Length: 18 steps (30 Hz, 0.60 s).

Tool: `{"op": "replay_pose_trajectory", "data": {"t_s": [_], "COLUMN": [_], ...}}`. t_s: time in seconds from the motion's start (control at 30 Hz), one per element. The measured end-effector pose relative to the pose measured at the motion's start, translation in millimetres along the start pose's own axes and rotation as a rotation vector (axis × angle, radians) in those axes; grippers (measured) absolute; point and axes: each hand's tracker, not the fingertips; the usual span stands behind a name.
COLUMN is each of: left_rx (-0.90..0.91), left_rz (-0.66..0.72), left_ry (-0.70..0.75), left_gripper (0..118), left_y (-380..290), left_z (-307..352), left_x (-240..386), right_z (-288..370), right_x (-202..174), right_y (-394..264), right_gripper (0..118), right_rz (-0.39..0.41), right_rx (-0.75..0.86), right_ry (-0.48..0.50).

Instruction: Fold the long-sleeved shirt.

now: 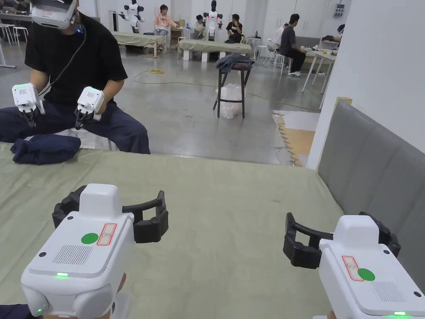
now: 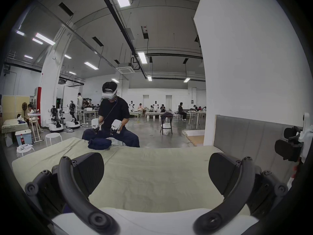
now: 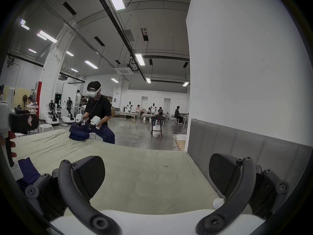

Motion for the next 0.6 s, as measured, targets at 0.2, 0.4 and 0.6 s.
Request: {"op": "replay_pose_trajectory", "data": {"t_s": [0.2,0.4,0.6], "left_rx": [-0.010,-0.007,-0.012], "left_rz": [0.006,0.002,-0.001], "left_ry": [-0.001,-0.007,0.015], "left_gripper": [111,111,111], "left_y": [-2.8,-2.9,0.7], "left_z": [-0.3,0.0,-1.7], "left_x": [1.0,2.6,5.6], "right_z": [-0.6,-0.6,-0.1], "right_x": [-1.2,-1.7,-3.8], "right_y": [-0.8,-0.9,0.9], "right_gripper": [118,118,118], "right_rz": [0.004,0.002,0.013], "right_rx": [-0.001,0.000,0.009], "right_ry": [0.002,0.003,-0.006]}}
